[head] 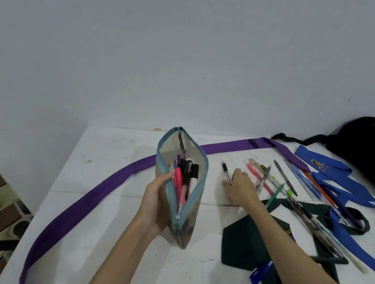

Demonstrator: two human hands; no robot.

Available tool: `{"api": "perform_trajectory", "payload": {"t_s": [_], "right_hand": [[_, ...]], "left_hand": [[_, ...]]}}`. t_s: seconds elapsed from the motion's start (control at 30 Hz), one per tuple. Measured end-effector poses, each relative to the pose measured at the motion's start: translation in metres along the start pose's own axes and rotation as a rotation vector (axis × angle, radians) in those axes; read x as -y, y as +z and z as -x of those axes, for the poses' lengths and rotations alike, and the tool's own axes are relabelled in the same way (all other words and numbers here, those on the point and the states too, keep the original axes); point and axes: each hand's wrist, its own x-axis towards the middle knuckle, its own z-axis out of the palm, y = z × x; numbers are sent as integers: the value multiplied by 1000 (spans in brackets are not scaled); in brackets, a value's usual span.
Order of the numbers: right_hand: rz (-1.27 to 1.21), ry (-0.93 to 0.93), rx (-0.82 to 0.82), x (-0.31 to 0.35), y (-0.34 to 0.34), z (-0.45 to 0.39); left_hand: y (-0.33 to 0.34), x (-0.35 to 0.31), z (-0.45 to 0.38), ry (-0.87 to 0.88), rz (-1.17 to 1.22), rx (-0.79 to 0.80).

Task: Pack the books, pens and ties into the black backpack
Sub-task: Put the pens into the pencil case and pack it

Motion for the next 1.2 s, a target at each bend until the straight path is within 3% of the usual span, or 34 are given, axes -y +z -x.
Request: {"api": "perform_trajectory", "payload": {"t_s": [0.13,0.3,0.37,0.43,0.5,0.6,0.67,0.77,0.97,1.07,1.2], "right_hand": [[-143,23,-19,4,-5,-3],[-990,0,-170,48,-57,20],[-1156,-91,-285,68,-81,38],[-1195,-197,-275,84,-98,58],[-1036,-284,-121,95,-103,77],[-546,-345,133,102,-86,93],[-318,-366,206,103,-71,95],[-297,-398,186,99,-64,92],[-448,-378,-23,55,-94,85],[-245,-274,64,8,-96,80],[79,-260,316,-51,-90,89]], "left_hand": [[2,0,2,23,-65,-11],[3,2,3,71,-107,-45],[4,2,4,93,-109,-35],[4,2,3,91,-107,-47],[4,2,3,98,-106,-61],[4,2,4,141,-114,-42],[5,2,4,157,-107,-20],[6,3,4,148,-126,-39],[7,2,3,85,-154,-72],[11,7,6,59,-158,-15],[23,21,11,10,-217,-3]]}}
